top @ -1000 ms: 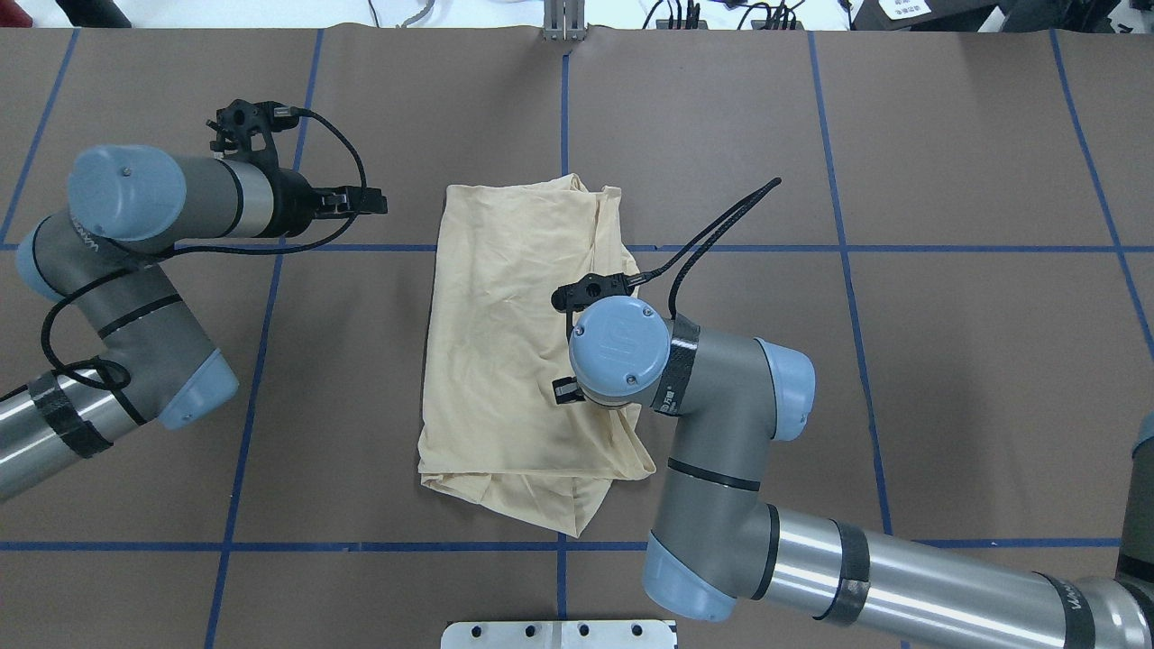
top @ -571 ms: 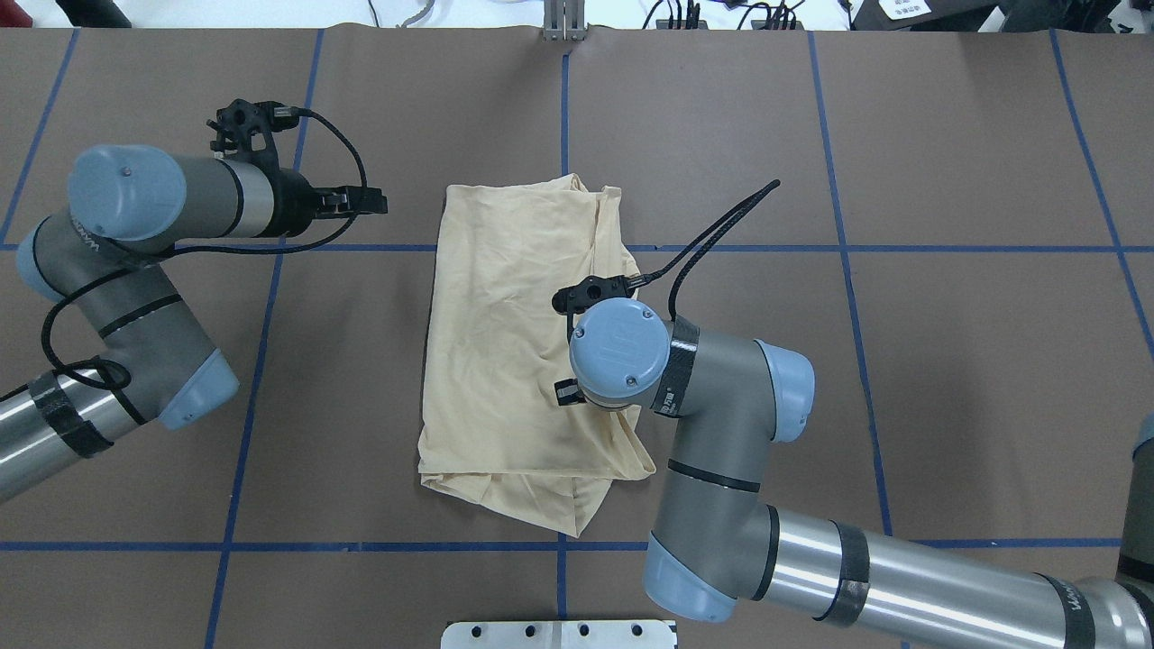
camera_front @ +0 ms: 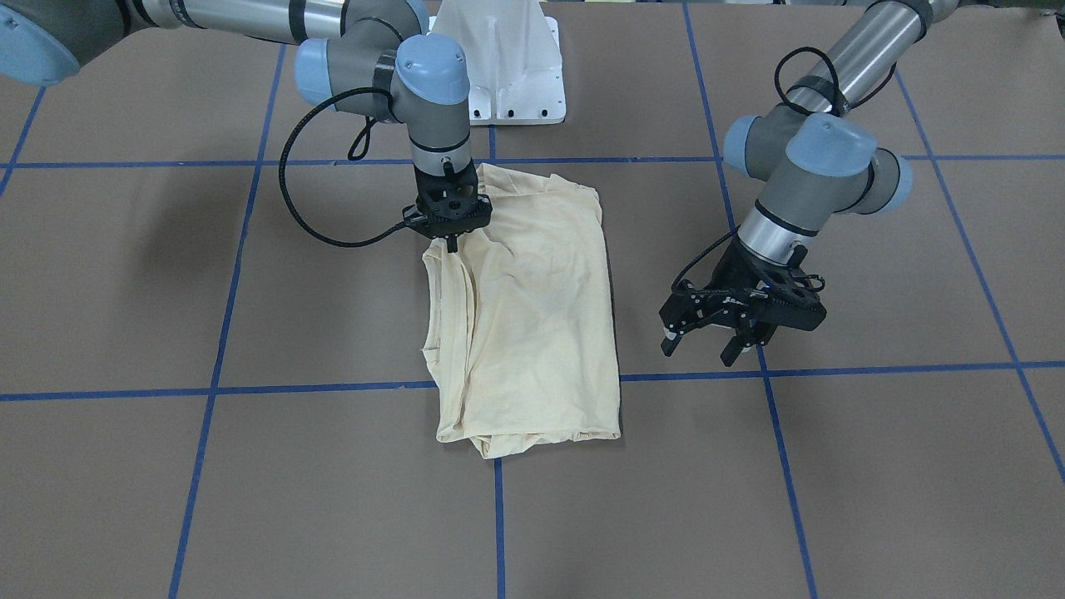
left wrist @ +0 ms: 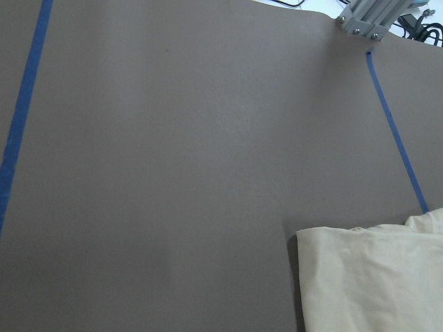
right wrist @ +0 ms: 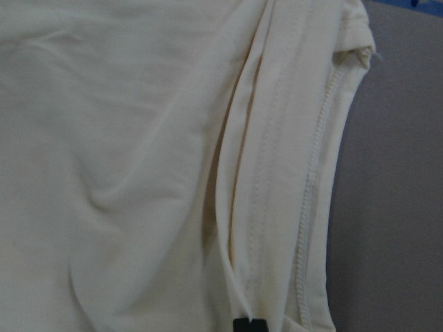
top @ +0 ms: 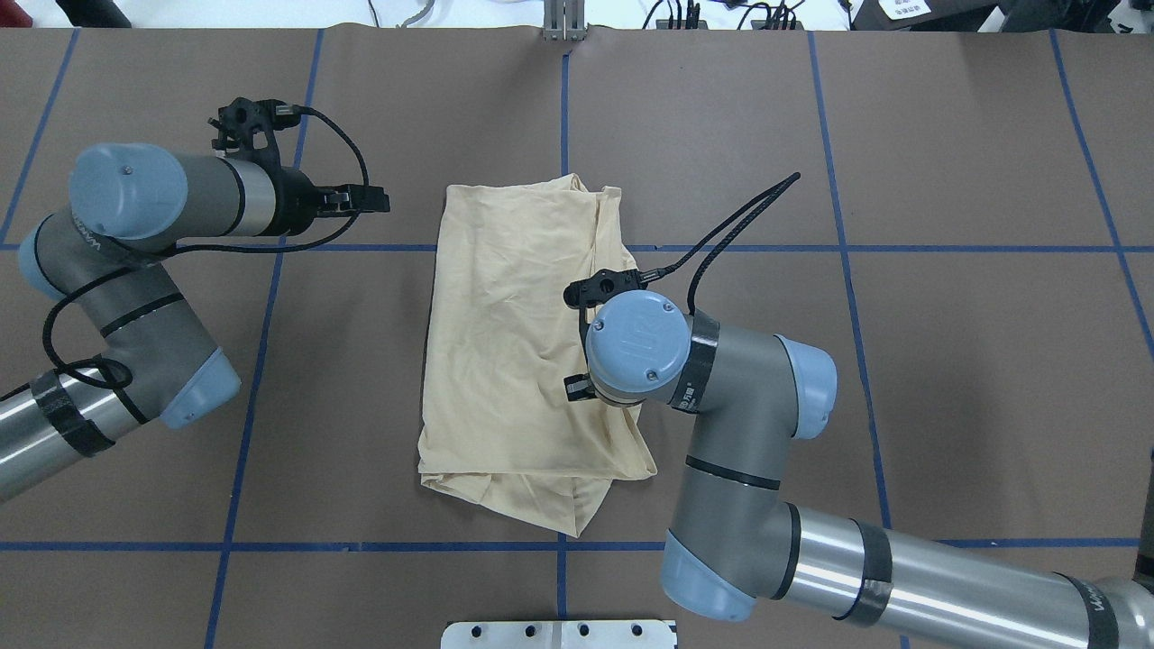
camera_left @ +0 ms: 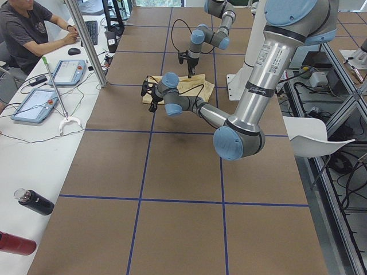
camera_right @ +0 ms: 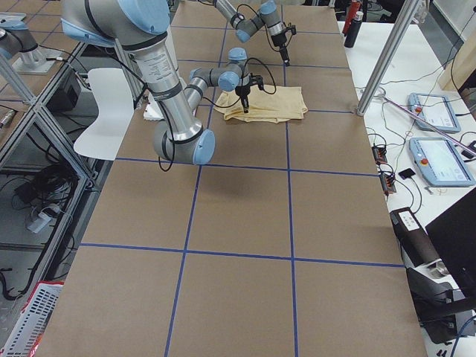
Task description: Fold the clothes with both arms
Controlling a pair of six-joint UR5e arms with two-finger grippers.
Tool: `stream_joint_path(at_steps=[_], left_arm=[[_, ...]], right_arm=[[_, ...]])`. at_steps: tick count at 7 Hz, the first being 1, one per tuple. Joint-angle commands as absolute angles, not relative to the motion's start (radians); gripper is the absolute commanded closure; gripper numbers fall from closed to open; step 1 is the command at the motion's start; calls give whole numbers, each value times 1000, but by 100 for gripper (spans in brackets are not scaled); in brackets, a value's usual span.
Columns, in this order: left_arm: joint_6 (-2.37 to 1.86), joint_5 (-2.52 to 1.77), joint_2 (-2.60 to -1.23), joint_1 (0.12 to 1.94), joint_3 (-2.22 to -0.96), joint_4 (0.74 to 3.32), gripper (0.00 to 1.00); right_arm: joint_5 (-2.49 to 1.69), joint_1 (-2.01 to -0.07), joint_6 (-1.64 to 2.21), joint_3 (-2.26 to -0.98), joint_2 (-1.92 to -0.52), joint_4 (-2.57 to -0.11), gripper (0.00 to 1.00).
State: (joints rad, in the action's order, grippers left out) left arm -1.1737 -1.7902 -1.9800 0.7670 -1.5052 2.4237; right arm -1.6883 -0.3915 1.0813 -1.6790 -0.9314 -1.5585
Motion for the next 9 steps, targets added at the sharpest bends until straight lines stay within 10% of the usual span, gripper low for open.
stream_joint_path(at_steps=[1, 3, 4, 5, 9], left_arm=[[-1180, -1790, -1983, 767, -1506, 2424, 0], [-1178, -1790, -1983, 767, -1505, 2424, 0], [-1175, -1790, -1982, 767, -1502, 2424, 0], [-1175, -1790, -1982, 767, -1502, 2422, 0], [-1172, -1790, -1986, 767, -1494, 2424, 0]], right_arm=[[-1693, -400, 1081, -1768, -1021, -1589, 100], [-1692, -400, 1092, -1786, -1023, -1657, 99], [-1690, -399, 1094, -1776, -1023, -1649, 17], [-1686, -396, 1100, -1775, -1022, -1644, 0], [-1689, -458, 1107, -1776, -1009, -1523, 0]])
